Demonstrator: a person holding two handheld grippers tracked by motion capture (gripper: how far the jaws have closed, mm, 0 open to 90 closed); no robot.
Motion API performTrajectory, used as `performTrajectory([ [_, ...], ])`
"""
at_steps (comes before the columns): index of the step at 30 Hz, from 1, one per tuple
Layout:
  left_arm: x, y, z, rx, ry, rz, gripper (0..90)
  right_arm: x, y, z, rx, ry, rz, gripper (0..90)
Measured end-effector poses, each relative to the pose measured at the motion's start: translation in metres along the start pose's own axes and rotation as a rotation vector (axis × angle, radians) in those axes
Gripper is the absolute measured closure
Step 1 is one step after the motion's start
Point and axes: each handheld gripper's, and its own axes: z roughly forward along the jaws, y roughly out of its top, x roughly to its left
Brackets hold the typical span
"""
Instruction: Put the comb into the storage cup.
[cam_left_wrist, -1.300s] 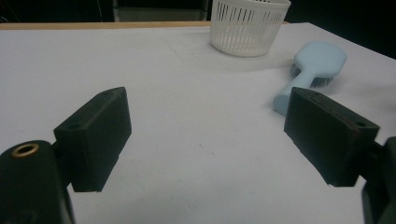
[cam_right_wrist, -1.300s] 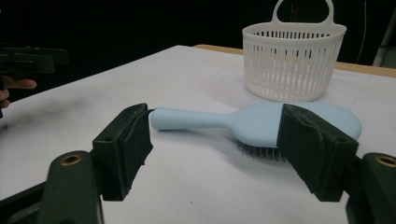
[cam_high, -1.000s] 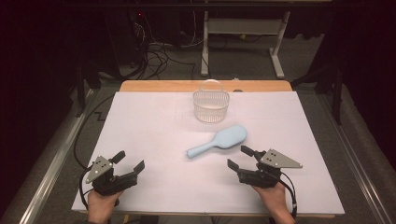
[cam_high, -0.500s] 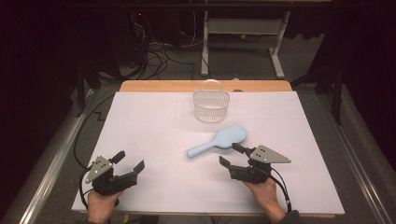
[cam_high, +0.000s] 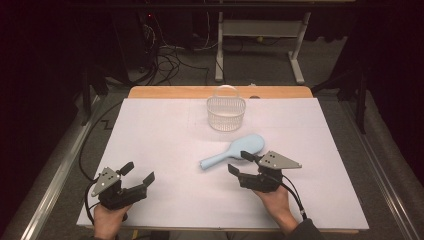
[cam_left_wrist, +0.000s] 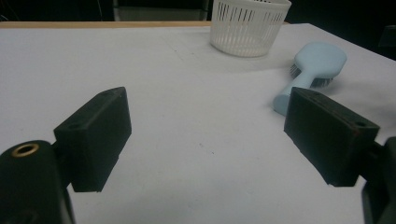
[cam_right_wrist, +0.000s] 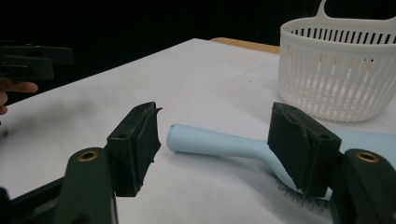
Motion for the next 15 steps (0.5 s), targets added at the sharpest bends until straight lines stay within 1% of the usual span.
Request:
performTrajectory([
  [5,0.000,0.000,0.000,0.001,-0.002,0.003,14.2,0.001,0.004,0.005,0.012,0.012,0.003,34.7],
  [10,0.000,0.000,0.000,0.000,-0.003,0.002,14.2,0.003,0.008,0.013,0.019,0.029,-0.007,34.7],
  [15,0.000,0.000,0.000,-0.001,-0.003,-0.002,14.2,0.004,0.009,0.023,0.043,0.047,-0.010,34.5],
])
